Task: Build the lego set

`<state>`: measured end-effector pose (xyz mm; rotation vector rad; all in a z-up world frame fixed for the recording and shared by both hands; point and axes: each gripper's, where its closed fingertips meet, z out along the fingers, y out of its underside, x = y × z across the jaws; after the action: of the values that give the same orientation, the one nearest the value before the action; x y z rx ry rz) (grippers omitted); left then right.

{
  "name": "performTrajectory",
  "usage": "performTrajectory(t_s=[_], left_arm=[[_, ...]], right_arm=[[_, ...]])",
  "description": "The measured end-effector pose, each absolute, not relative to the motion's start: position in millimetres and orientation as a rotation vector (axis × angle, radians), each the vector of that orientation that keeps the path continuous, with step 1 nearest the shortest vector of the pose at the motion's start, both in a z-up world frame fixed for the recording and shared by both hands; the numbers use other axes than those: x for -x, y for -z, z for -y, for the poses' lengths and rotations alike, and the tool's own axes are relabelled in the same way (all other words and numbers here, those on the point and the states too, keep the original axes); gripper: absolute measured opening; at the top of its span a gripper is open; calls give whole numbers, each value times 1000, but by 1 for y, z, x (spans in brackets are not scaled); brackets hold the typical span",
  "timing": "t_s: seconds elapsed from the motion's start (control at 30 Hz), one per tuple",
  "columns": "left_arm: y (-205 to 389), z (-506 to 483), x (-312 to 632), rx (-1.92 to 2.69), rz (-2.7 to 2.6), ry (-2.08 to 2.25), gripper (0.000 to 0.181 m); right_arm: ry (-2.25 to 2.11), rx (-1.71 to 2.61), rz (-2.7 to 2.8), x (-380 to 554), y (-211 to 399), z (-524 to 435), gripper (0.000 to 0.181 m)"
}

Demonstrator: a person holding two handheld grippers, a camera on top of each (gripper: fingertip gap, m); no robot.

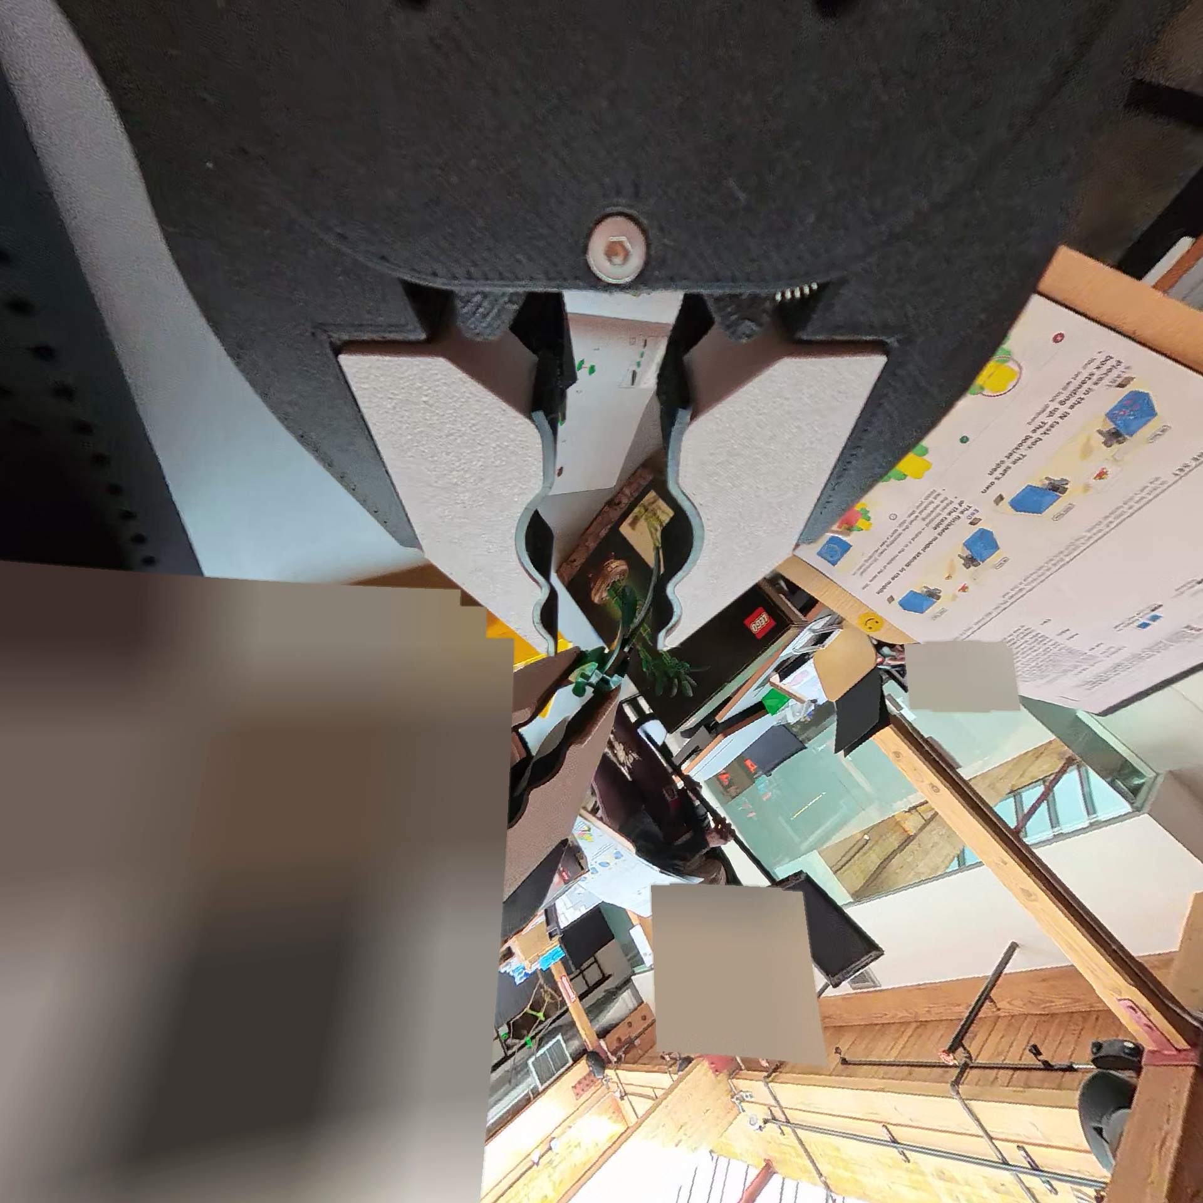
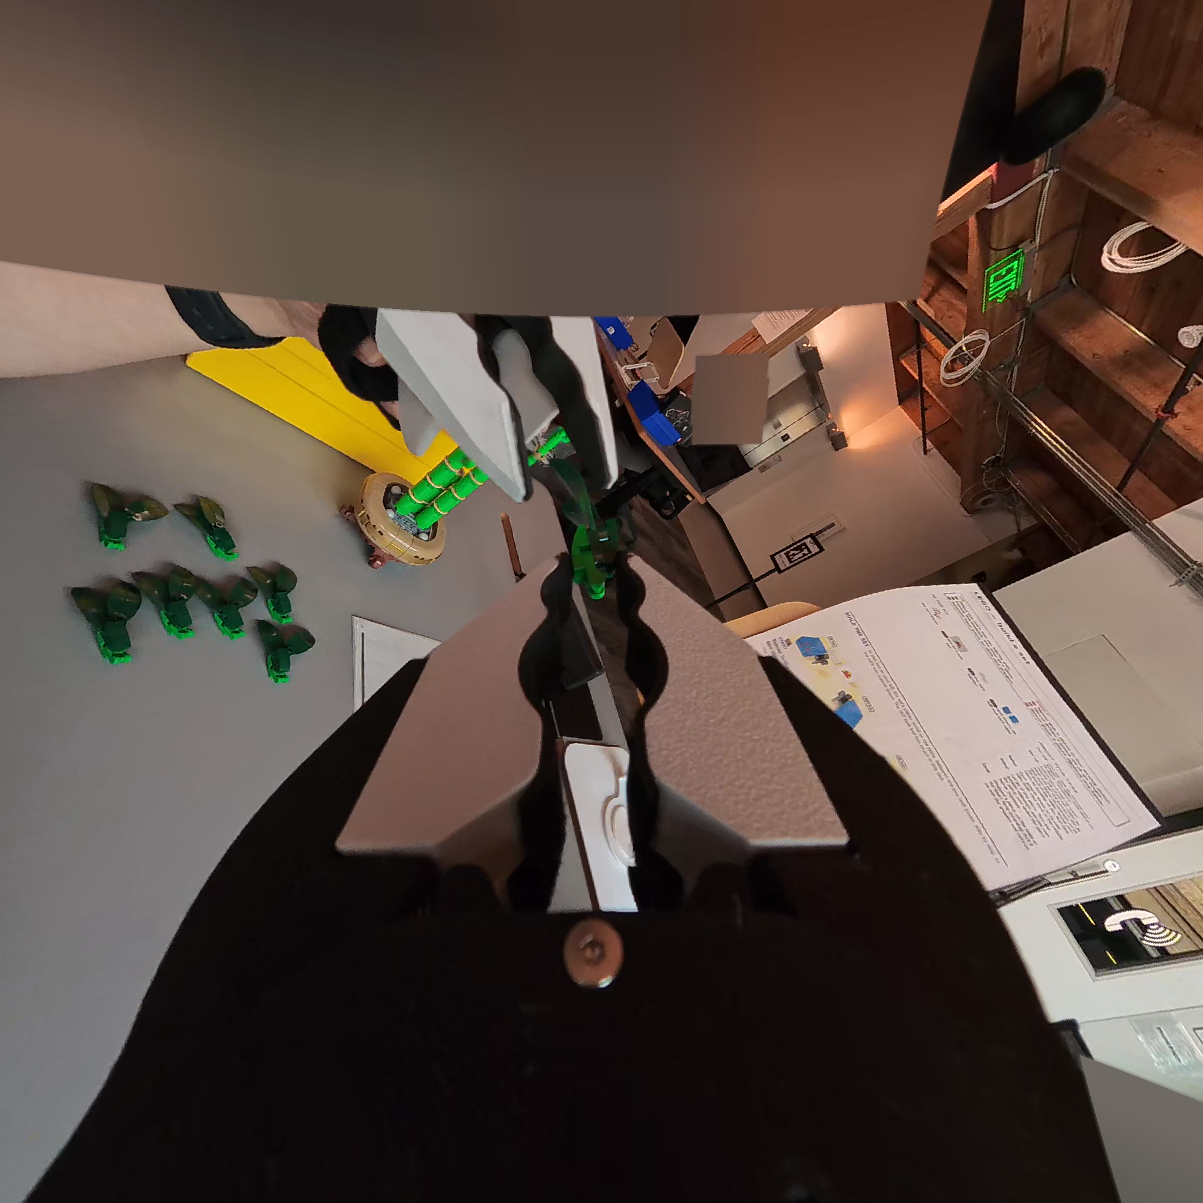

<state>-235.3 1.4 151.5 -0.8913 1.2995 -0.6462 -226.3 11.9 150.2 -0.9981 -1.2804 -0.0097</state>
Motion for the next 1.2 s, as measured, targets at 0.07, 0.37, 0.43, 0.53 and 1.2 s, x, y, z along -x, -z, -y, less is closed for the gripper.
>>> performTrajectory(t_s=[0.07,0.37,0.43,0.53,1.2], left_arm=[[-145,-6,233,887,-1323,579,26],[-102,-25,227,829,-1488,220,15],[-96,-26,226,820,-1519,190,9],[-91,-27,226,825,-1538,188,11],[-76,-27,229,886,-1647,178,9]], right_arm=[[-2,1013,1304,227,-145,-13,11],[-76,1097,1486,230,-101,-23,11],[-91,1112,1499,230,-97,-25,11],[-108,1118,1509,230,-92,-27,11],[-235,1194,1543,237,-76,-32,11]])
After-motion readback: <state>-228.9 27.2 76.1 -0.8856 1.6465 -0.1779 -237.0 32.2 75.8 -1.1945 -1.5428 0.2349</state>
